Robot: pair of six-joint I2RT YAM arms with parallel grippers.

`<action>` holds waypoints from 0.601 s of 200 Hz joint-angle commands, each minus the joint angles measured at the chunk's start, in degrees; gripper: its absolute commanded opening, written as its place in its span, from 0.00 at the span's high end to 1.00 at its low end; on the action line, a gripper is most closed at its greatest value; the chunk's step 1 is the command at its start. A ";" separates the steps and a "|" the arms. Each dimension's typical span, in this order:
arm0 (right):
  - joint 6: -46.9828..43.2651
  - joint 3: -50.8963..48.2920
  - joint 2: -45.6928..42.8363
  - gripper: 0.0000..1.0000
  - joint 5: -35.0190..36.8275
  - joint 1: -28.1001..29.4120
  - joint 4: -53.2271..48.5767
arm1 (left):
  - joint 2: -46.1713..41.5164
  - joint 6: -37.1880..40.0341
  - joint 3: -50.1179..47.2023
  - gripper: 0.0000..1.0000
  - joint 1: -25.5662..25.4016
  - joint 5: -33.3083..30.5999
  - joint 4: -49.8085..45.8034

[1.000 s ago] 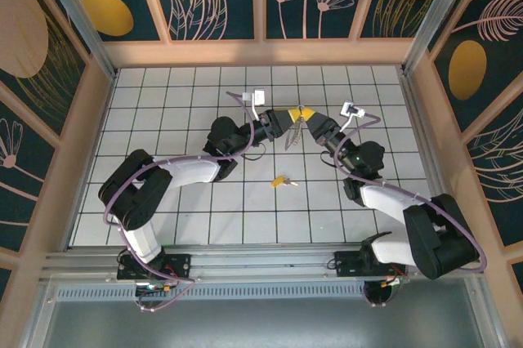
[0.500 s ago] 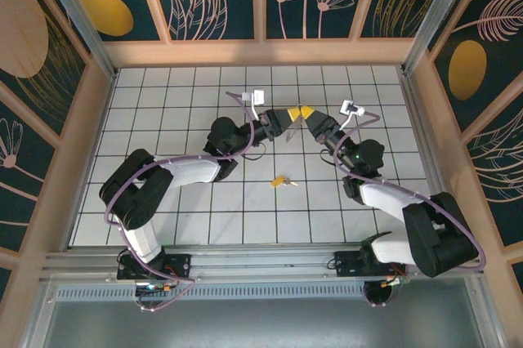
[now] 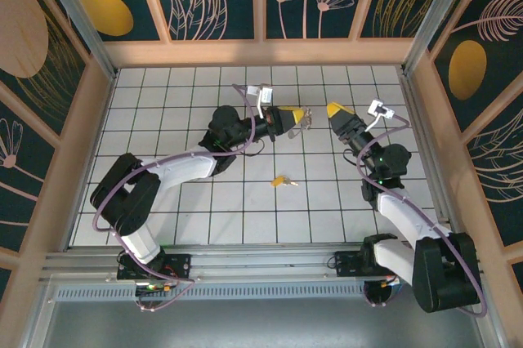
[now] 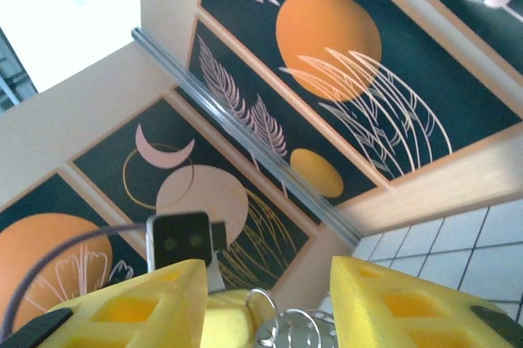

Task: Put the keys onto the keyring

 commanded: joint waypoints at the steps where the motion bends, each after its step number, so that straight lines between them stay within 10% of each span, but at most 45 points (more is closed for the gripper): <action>1: -1.64 0.15 0.59 0.58 -5.80 -0.32 1.27 | -1.38 5.26 2.66 1.00 0.41 5.28 -3.57; 120: -2.53 2.66 6.83 0.72 -8.50 5.43 5.37 | -0.88 4.21 2.87 1.00 0.40 7.37 -2.51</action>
